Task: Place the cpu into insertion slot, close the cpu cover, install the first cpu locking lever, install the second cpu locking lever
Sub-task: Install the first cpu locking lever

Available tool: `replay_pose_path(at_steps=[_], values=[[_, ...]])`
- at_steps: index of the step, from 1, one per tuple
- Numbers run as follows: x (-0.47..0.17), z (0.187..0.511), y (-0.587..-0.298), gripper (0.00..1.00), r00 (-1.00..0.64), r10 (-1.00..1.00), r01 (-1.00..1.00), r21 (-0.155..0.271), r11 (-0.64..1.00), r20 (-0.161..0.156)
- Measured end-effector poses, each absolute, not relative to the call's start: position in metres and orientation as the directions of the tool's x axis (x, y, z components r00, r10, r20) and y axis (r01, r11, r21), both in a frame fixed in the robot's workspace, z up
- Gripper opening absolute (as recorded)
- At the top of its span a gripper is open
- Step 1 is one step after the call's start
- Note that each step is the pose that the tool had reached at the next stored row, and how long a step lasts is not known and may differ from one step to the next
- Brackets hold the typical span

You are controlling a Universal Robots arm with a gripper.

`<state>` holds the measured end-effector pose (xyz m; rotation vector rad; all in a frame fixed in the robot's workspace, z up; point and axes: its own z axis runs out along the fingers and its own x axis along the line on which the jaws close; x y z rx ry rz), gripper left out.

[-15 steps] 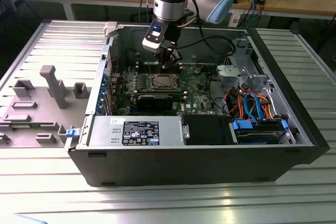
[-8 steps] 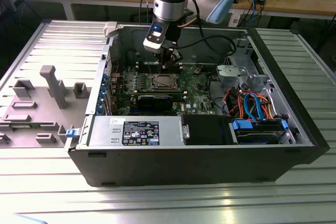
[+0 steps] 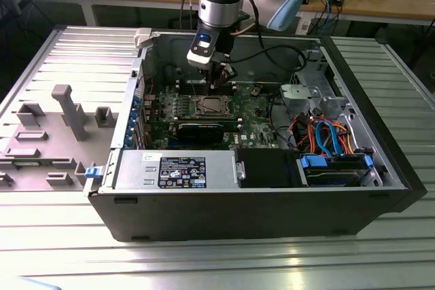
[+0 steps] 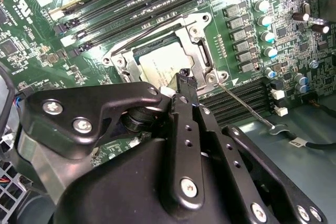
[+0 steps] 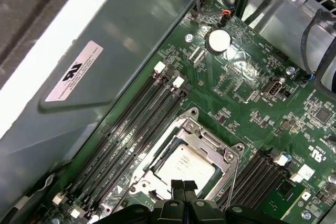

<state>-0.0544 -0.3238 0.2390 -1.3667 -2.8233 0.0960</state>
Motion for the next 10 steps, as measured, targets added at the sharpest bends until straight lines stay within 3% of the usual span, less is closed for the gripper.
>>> replay_pose_path(at_steps=[10], values=[[-0.0544,0.2391,-0.3238,0.11,-0.653,0.757,0.757,-0.052,0.652,-0.018]])
